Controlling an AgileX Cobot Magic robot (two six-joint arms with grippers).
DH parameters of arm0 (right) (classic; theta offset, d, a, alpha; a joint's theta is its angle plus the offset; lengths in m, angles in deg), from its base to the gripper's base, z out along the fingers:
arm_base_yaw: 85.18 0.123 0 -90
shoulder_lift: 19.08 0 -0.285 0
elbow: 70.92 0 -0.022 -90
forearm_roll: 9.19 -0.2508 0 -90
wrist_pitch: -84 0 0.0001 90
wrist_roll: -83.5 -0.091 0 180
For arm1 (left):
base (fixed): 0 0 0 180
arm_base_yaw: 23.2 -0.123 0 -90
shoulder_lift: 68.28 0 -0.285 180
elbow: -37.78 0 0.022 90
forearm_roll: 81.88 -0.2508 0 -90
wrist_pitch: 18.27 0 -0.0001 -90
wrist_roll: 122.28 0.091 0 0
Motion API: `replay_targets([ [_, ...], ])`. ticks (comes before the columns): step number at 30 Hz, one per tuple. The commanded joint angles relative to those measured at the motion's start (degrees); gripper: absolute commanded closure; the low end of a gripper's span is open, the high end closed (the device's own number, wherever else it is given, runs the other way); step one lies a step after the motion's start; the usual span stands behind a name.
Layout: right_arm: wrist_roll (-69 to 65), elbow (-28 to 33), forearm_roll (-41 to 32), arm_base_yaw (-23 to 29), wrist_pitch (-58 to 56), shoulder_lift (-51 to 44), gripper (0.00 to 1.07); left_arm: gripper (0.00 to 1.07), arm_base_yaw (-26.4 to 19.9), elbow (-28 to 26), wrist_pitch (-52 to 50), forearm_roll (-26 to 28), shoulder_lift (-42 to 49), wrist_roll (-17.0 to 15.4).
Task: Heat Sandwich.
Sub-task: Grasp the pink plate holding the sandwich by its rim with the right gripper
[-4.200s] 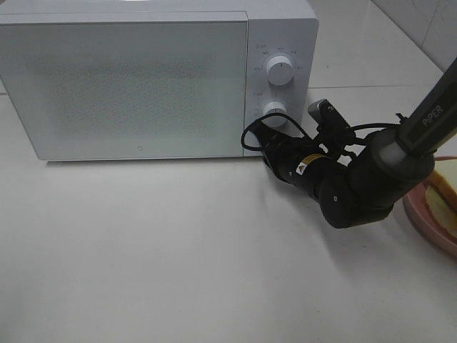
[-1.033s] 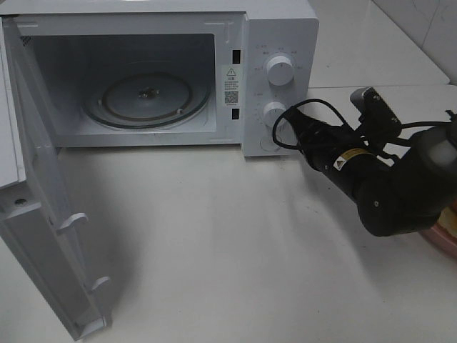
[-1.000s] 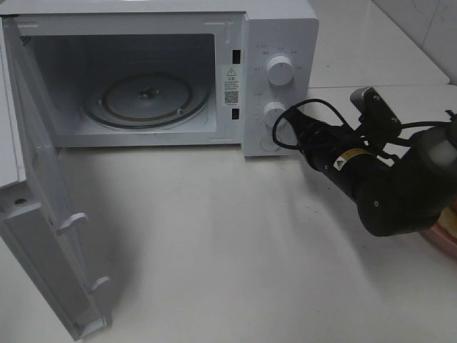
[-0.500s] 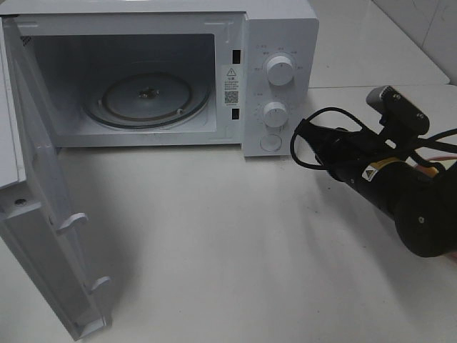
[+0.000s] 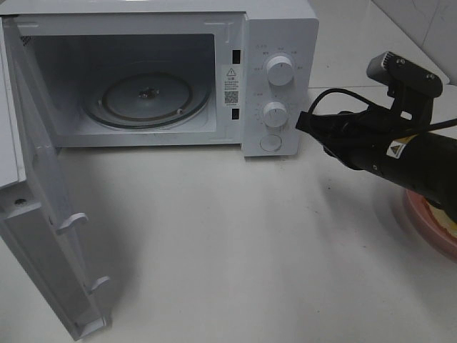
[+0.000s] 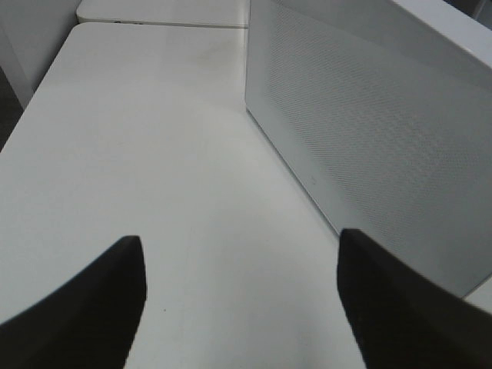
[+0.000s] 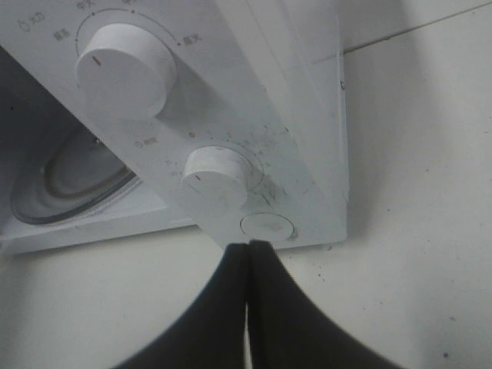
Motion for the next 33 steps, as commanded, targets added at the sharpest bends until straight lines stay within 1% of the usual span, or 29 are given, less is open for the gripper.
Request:
replay_targets([
  [1, 4.3, -0.46, 0.8, -0.06, -8.94, -3.67, 1.03, 0.39, 0.4, 0.06, 0.29, 0.06, 1.32, 0.06],
  [2, 4.3, -0.46, 0.8, -0.06, -8.94, -3.67, 1.03, 0.39, 0.4, 0.06, 0.29, 0.06, 1.32, 0.06],
  [3, 5.27, -0.92, 0.8, -0.06, -12.09, -4.58, 1.02, 0.39, 0.4, 0.06, 0.29, 0.06, 1.32, 0.06],
  [4, 7.05, -2.35, 0.8, -0.06, -17.99, -6.07, 1.01, 0.39, 0.4, 0.06, 0.29, 0.06, 1.32, 0.06],
  [5, 7.91, -3.04, 0.8, -0.06, -20.51, -6.59, 1.0, 0.39, 0.4, 0.06, 0.29, 0.06, 1.32, 0.06],
  [6, 7.91, -3.04, 0.8, -0.06, -20.51, -6.59, 1.0, 0.39, 0.4, 0.06, 0.29, 0.06, 1.32, 0.06],
  [7, 8.82, -4.01, 0.8, -0.06, -23.61, -7.1, 0.98, 0.39, 0.4, 0.06, 0.29, 0.06, 1.32, 0.06],
  [9, 10.89, -6.99, 0.8, -0.06, -32.43, -8.25, 0.93, 0.39, 0.4, 0.06, 0.29, 0.06, 1.32, 0.06],
  [11, 11.97, -9.17, 0.8, -0.06, -37.87, -8.71, 0.88, 0.39, 0.4, 0.06, 0.29, 0.06, 1.32, 0.06],
  [12, 11.97, -9.17, 0.8, -0.06, -37.87, -8.71, 0.88, 0.39, 0.4, 0.06, 0.29, 0.06, 1.32, 0.06],
  [13, 12.49, -10.43, 0.8, -0.06, -40.62, -8.71, 0.84, 0.39, 0.4, 0.06, 0.29, 0.06, 1.32, 0.06],
  [14, 13.46, -13.01, 0.8, -0.06, -45.84, -8.71, 0.76, 0.39, 0.4, 0.06, 0.29, 0.06, 1.32, 0.06],
  [15, 13.75, -14.04, 0.8, -0.06, -48.47, -8.71, 0.72, 0.39, 0.4, 0.06, 0.29, 0.06, 1.32, 0.06],
  [16, 13.75, -14.04, 0.8, -0.06, -48.47, -8.71, 0.72, 0.39, 0.4, 0.06, 0.29, 0.06, 1.32, 0.06],
  [17, 13.81, -15.24, 0.8, -0.06, -50.71, -8.71, 0.68, 0.39, 0.4, 0.06, 0.29, 0.06, 1.32, 0.06],
  [18, 13.81, -17.42, 0.86, -0.06, -54.72, -8.71, 0.61, 0.39, 0.4, 0.06, 0.29, 0.06, 1.32, 0.06],
  [20, 13.81, -19.82, 1.32, -0.06, -58.61, -8.71, 0.55, 0.39, 0.4, 0.06, 0.29, 0.06, 1.32, 0.06],
  [21, 13.81, -19.82, 1.32, -0.06, -58.61, -8.71, 0.55, 0.39, 0.4, 0.06, 0.29, 0.06, 1.32, 0.06],
  [23, 13.81, -22.98, 3.09, -0.06, -64.86, -8.71, 0.47, 0.39, 0.4, 0.06, 0.29, 0.06, 1.32, 0.06],
  [25, 13.81, -25.15, 4.7, -0.06, -69.16, -8.71, 0.43, 0.39, 0.4, 0.06, 0.29, 0.06, 1.32, 0.06],
  [26, 13.81, -25.15, 4.7, -0.06, -69.16, -8.71, 0.43, 0.39, 0.4, 0.06, 0.29, 0.06, 1.32, 0.06],
  [28, 13.81, -28.07, 6.02, -0.06, -74.83, -8.71, 0.4, 0.39, 0.4, 0.06, 0.29, 0.06, 1.32, 0.06],
  [30, 13.81, -29.05, 6.7, -0.17, -76.95, -8.71, 0.39, 0.39, 0.4, 0.06, 0.29, 0.06, 1.32, 0.06],
  [31, 13.81, -30.77, 6.7, -0.23, -81.36, -8.71, 0.39, 0.39, 0.4, 0.06, 0.29, 0.06, 1.32, 0.06],
  [33, 13.81, -32.31, 7.33, -0.23, -84.97, -8.71, 0.39, 0.39, 0.4, 0.06, 0.29, 0.06, 1.32, 0.06],
])
